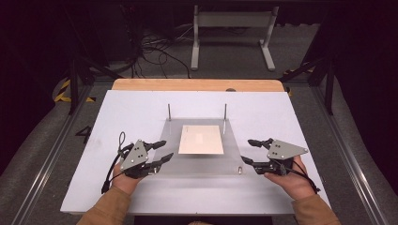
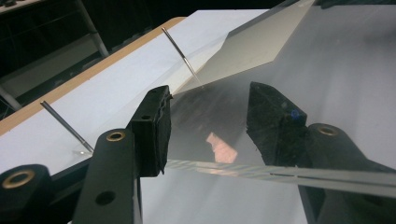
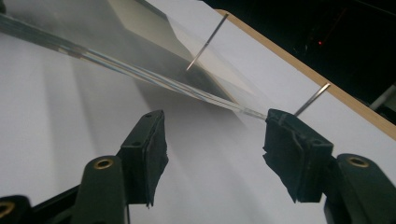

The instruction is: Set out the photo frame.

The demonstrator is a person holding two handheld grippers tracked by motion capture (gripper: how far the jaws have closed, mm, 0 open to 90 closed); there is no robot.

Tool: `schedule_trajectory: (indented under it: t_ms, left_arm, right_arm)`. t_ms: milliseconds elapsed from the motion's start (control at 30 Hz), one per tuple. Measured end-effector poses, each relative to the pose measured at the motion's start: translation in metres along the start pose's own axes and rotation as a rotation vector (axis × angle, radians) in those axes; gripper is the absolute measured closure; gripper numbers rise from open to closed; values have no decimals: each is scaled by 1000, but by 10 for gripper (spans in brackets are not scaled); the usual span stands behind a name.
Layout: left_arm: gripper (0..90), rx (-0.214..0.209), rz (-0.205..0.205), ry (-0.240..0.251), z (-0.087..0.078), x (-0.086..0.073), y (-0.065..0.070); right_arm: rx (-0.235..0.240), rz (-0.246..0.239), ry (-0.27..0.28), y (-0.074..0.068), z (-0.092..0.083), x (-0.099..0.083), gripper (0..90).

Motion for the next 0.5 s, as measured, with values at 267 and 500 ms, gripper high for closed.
schedule_trajectory:
  t_ms: [267, 500]
  left_arm:
    - [489, -7, -1, -1, 0, 0, -1]
    - [488, -10, -2, 0, 1, 0, 0]
  right_arm:
    - [-1, -33, 114, -7, 20, 8, 299]
    - [18, -56, 141, -12, 31, 13, 304]
Point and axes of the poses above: each handheld gripper's, and its own axes: z roughly forward along the jaws, x roughly out of its top, y roughly to its right, the point moved 1 cm from there along z, roughly forward along the jaws, and after that the axes turned 10 degrees about -z, right-handed, at the moved point
